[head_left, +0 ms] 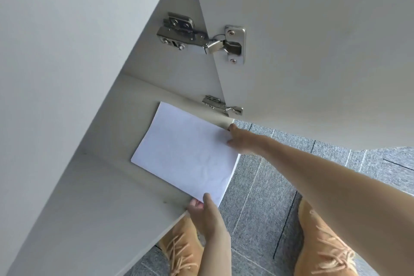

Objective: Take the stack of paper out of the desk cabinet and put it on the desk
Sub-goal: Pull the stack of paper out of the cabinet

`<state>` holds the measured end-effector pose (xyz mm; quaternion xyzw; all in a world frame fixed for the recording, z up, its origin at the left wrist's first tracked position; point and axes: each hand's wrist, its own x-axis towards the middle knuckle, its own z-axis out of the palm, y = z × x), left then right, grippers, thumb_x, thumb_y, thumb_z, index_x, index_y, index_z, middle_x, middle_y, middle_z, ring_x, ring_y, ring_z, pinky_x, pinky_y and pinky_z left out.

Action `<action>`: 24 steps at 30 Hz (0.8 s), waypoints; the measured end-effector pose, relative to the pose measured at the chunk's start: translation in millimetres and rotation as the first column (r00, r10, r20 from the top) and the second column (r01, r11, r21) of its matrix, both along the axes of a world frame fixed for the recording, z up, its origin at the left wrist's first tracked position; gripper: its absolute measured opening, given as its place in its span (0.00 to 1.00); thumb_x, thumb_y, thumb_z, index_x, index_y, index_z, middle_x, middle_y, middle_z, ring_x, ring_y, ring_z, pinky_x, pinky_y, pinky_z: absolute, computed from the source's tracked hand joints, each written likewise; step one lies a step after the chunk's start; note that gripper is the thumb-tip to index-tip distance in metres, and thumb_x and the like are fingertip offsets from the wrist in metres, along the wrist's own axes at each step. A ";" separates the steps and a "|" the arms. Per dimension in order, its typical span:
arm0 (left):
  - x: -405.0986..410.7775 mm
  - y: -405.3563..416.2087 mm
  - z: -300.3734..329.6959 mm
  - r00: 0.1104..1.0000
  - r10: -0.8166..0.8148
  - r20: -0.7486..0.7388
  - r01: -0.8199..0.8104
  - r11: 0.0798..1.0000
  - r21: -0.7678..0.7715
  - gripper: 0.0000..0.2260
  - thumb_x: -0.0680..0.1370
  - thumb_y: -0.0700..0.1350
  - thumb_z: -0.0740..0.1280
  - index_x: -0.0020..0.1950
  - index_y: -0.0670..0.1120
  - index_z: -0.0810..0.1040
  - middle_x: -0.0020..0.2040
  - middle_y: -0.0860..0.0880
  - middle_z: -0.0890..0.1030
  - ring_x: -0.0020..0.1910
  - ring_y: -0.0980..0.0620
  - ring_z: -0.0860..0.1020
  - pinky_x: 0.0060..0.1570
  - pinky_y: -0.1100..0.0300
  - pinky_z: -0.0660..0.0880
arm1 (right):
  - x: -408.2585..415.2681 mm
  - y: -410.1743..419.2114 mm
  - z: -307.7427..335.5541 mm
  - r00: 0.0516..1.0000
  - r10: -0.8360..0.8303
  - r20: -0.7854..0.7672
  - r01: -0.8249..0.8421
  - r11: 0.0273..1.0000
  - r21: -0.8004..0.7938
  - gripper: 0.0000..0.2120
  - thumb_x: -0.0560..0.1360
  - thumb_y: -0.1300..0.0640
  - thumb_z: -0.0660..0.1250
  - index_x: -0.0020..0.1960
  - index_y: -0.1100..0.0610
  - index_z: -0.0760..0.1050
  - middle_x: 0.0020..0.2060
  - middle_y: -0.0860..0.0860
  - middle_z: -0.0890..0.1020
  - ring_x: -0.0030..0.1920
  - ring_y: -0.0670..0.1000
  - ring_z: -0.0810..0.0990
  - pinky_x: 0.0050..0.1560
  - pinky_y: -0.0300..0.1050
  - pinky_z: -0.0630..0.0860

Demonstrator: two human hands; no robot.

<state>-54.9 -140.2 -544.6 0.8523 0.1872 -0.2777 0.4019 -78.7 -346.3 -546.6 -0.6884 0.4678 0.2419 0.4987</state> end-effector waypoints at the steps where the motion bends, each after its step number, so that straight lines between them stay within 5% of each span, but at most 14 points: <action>1: -11.3 4.0 -0.9 0.995 0.062 -0.073 -0.062 0.998 0.001 0.20 0.70 0.55 0.68 0.44 0.36 0.76 0.36 0.43 0.76 0.35 0.43 0.76 0.36 0.54 0.69 | -17.7 -3.4 -2.8 1.000 -0.002 -0.019 0.003 0.999 0.043 0.22 0.82 0.58 0.57 0.73 0.63 0.57 0.54 0.59 0.76 0.54 0.60 0.78 0.47 0.49 0.70; 4: -26.3 12.7 -7.7 0.953 0.172 -0.247 -0.180 0.984 -0.008 0.24 0.70 0.58 0.74 0.45 0.36 0.75 0.44 0.40 0.76 0.41 0.43 0.77 0.42 0.53 0.74 | -57.2 -6.6 -9.9 0.995 0.009 -0.097 0.010 0.981 0.194 0.25 0.82 0.53 0.60 0.75 0.57 0.56 0.64 0.61 0.75 0.62 0.62 0.78 0.58 0.54 0.78; 6: -22.9 14.7 -16.3 0.942 0.145 -0.303 -0.168 0.985 -0.048 0.22 0.69 0.57 0.76 0.39 0.39 0.74 0.46 0.41 0.75 0.41 0.44 0.75 0.45 0.51 0.73 | -67.6 -6.1 -9.4 0.994 0.023 -0.107 0.005 0.967 0.256 0.28 0.81 0.55 0.63 0.77 0.57 0.58 0.73 0.61 0.68 0.70 0.61 0.72 0.64 0.55 0.77; 8: -14.6 15.6 -18.7 0.929 0.098 -0.356 -0.146 0.983 -0.109 0.19 0.66 0.57 0.78 0.45 0.44 0.78 0.52 0.43 0.80 0.51 0.43 0.79 0.53 0.49 0.75 | -68.0 -5.6 -8.2 0.997 0.015 -0.079 0.005 0.969 0.246 0.28 0.79 0.55 0.66 0.76 0.59 0.62 0.76 0.58 0.66 0.73 0.60 0.68 0.67 0.56 0.73; 11: 0.0 16.1 -14.2 0.912 0.030 -0.409 -0.132 0.966 -0.223 0.26 0.66 0.56 0.77 0.60 0.45 0.81 0.57 0.46 0.85 0.58 0.45 0.81 0.64 0.46 0.74 | -61.8 -2.9 -10.6 0.993 -0.119 -0.020 0.121 0.976 0.182 0.34 0.74 0.37 0.66 0.73 0.57 0.71 0.74 0.55 0.71 0.73 0.57 0.69 0.73 0.55 0.64; 13: 8.0 15.8 -1.7 0.884 -0.020 -0.468 -0.136 0.945 -0.297 0.19 0.73 0.54 0.72 0.60 0.47 0.81 0.52 0.48 0.87 0.54 0.46 0.82 0.58 0.49 0.76 | -55.9 2.7 -14.0 0.993 -0.116 0.006 0.113 0.979 0.169 0.39 0.70 0.28 0.64 0.68 0.55 0.76 0.67 0.54 0.78 0.70 0.57 0.74 0.72 0.52 0.67; 16: 18.1 18.2 16.4 0.864 -0.045 -0.502 -0.136 0.938 -0.318 0.10 0.77 0.52 0.68 0.55 0.50 0.81 0.46 0.50 0.86 0.48 0.50 0.79 0.43 0.54 0.71 | -48.6 10.1 -1.6 1.000 -0.023 0.021 0.020 0.992 0.124 0.31 0.74 0.32 0.63 0.64 0.56 0.78 0.60 0.54 0.82 0.63 0.55 0.79 0.62 0.46 0.72; 20: 15.6 21.9 55.8 0.892 -0.157 -0.424 -0.023 0.921 -0.389 0.14 0.80 0.51 0.63 0.62 0.46 0.80 0.55 0.45 0.86 0.58 0.43 0.81 0.63 0.44 0.73 | -51.1 15.1 32.2 0.998 -0.045 0.040 0.042 0.997 0.071 0.30 0.75 0.33 0.63 0.61 0.57 0.79 0.58 0.56 0.83 0.60 0.58 0.80 0.61 0.48 0.75; 24: -2.7 30.0 110.4 0.918 -0.194 -0.346 0.083 0.947 -0.310 0.13 0.78 0.45 0.68 0.63 0.46 0.76 0.59 0.43 0.82 0.59 0.41 0.79 0.63 0.43 0.73 | -65.0 27.5 93.3 0.998 0.019 0.065 -0.020 1.000 0.024 0.25 0.78 0.40 0.64 0.65 0.58 0.76 0.61 0.58 0.81 0.63 0.59 0.78 0.63 0.49 0.75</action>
